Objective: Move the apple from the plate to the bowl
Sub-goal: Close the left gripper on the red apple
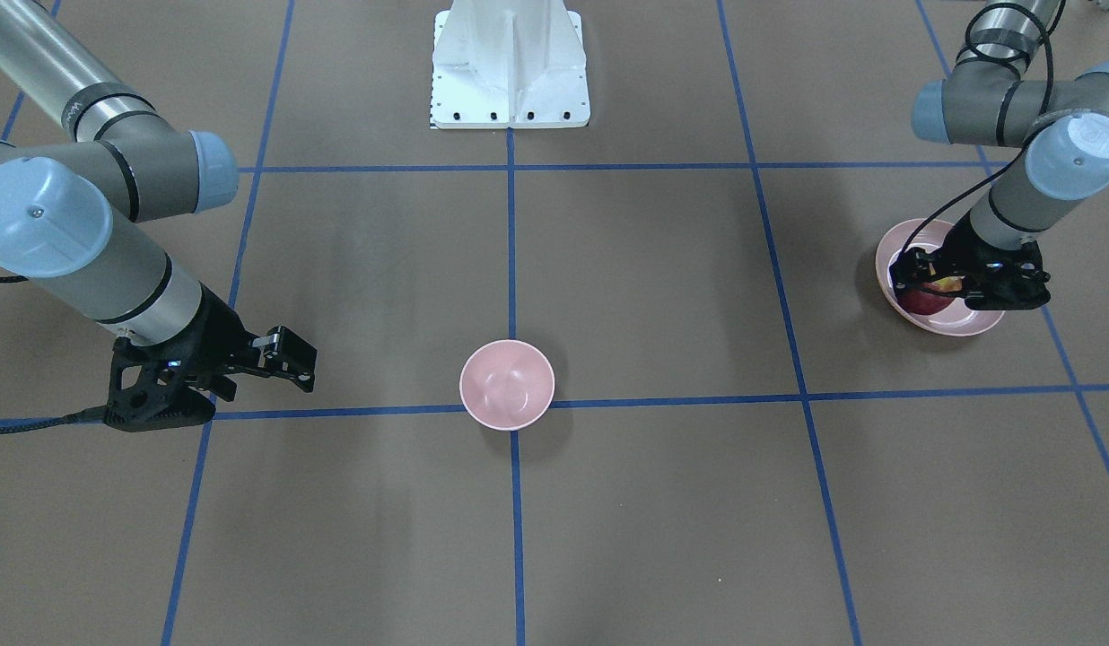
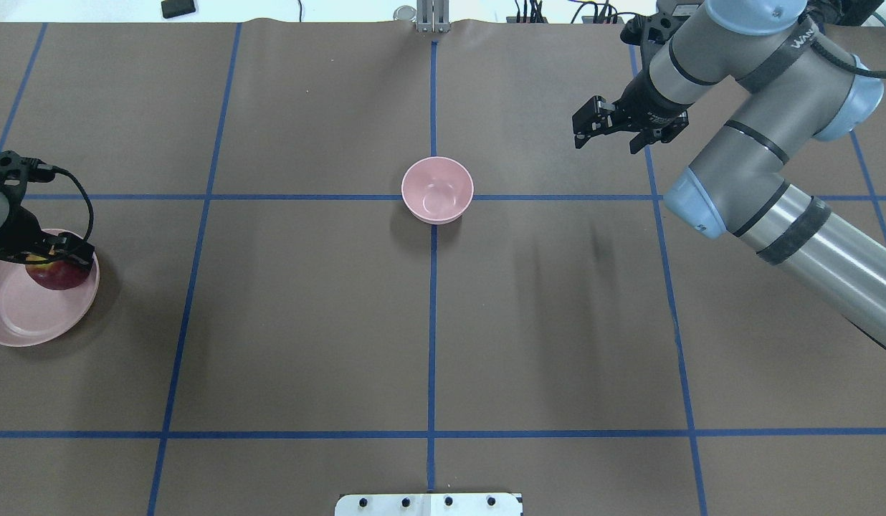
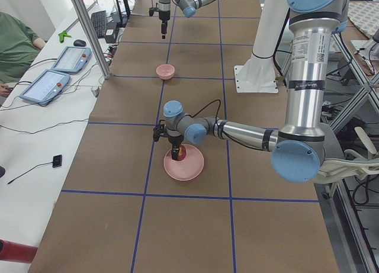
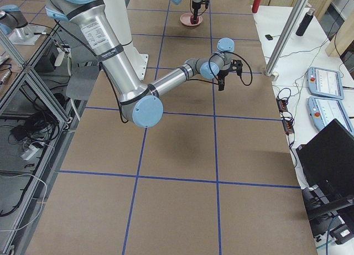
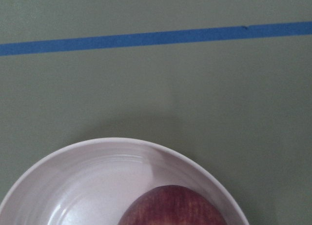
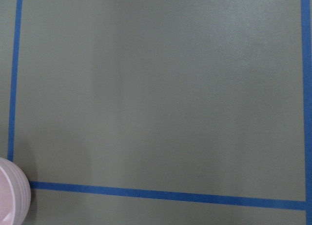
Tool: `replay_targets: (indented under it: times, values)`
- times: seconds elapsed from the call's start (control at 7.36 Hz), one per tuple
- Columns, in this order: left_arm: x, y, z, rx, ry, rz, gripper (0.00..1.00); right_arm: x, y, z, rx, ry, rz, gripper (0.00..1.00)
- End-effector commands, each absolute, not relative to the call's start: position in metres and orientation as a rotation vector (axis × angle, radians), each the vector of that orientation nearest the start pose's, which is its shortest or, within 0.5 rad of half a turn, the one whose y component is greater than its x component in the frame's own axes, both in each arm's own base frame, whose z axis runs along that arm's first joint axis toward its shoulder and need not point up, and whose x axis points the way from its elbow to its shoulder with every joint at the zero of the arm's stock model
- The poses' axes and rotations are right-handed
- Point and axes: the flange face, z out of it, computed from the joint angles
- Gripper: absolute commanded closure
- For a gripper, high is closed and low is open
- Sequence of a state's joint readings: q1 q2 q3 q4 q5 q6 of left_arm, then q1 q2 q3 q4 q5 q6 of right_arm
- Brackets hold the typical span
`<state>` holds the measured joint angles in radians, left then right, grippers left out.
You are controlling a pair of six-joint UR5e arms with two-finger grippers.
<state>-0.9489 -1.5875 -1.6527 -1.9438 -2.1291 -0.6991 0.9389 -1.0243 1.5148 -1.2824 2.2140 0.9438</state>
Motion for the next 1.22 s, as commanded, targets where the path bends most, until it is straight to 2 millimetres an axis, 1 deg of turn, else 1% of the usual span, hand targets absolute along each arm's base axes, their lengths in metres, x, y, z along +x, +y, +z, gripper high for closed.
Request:
replay_targets:
  times: [0.0, 0.14, 0.27, 0.41, 0.54, 0.68, 0.81, 0.95, 1.09]
  values:
    - [0.238, -0.469, 0.578, 0.029, 0.715, 0.065, 0.59, -0.351, -0.603, 0.326, 0.098, -0.962, 0.035, 0.0]
    - [0.232, -0.463, 0.574, 0.034, 0.721, 0.064, 0.94, -0.35, -0.602, 0.323, 0.103, -0.967, 0.032, 0.0]
    - [0.21, -0.441, 0.562, 0.045, 0.735, 0.06, 1.0, -0.345, -0.603, 0.32, 0.102, -0.975, 0.036, 0.0]
    - [0.187, -0.411, 0.549, 0.049, 0.739, 0.057, 1.0, -0.339, -0.6, 0.323, 0.103, -0.978, 0.039, 0.0]
    - [0.175, -0.411, 0.523, 0.044, 0.727, 0.029, 1.0, -0.334, -0.599, 0.322, 0.106, -0.981, 0.042, 0.0]
    - [0.183, -0.428, 0.48, 0.039, 0.725, 0.006, 1.0, -0.322, -0.59, 0.329, 0.108, -0.983, 0.043, 0.0]
    - [0.2, -0.457, 0.434, 0.047, 0.738, -0.017, 1.0, -0.301, -0.586, 0.337, 0.103, -0.995, 0.047, 0.0]
    - [0.22, -0.482, 0.381, 0.051, 0.79, -0.129, 1.0, -0.282, -0.592, 0.341, 0.103, -1.009, 0.04, 0.0]
    - [0.237, -0.505, 0.315, 0.076, 0.872, -0.217, 1.0, -0.271, -0.592, 0.356, 0.1, -1.001, 0.028, 0.0]
